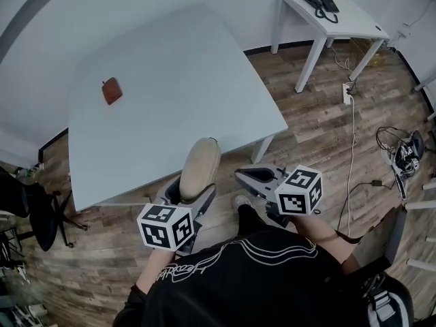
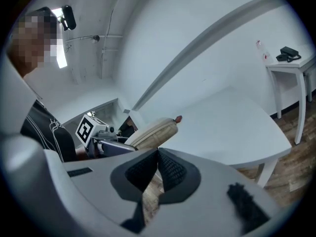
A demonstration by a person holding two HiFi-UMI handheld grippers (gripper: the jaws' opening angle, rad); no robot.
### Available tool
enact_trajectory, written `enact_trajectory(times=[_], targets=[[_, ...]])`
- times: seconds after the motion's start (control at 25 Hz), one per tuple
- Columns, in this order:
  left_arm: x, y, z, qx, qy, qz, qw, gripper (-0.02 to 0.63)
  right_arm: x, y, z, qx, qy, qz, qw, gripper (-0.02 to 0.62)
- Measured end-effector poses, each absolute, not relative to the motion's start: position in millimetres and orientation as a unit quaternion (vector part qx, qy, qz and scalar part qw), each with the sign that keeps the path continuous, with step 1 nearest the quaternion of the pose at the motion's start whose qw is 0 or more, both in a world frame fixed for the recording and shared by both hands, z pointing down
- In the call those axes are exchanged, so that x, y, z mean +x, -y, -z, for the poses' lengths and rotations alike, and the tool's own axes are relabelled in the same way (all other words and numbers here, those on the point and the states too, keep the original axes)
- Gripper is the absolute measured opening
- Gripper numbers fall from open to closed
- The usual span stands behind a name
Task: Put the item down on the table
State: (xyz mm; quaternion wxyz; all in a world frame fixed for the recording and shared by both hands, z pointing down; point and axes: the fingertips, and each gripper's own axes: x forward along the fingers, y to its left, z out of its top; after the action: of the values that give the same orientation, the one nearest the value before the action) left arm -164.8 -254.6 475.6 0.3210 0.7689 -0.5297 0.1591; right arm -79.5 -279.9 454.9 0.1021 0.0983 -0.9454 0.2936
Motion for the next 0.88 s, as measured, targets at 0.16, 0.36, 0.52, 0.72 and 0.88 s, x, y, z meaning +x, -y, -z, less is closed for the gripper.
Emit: enact_trajectory(times=[0.16,0.36,0.52,0.72,0.88], targets=[[-178,282,-488,0.757,0.538,-0.165,0.332,0.376,-92,310,-465,0.088,0.942,-0.306,0.109,0.008],[-193,318,-507,0.744,0.554,-0.188,0.323,0.376,-100,337,-479,0.08,0.935,-0.321,0.124,0.009],[-203,345,-519,0.738,0.562,-0.197,0.317,0.376,-101,351,-492,0.076,0.929,-0.335,0.138,0.008],[-226,386,-545,0.732,0.581,-0.234,0.27,0.376,-101,374,-511,0.084,0.921,-0.349,0.153,0.008],[-245,413,-581,0.718,0.584,-0.279,0.255,0.376,-103,396,-523,0.09,0.917,-0.354,0.162,0.008]])
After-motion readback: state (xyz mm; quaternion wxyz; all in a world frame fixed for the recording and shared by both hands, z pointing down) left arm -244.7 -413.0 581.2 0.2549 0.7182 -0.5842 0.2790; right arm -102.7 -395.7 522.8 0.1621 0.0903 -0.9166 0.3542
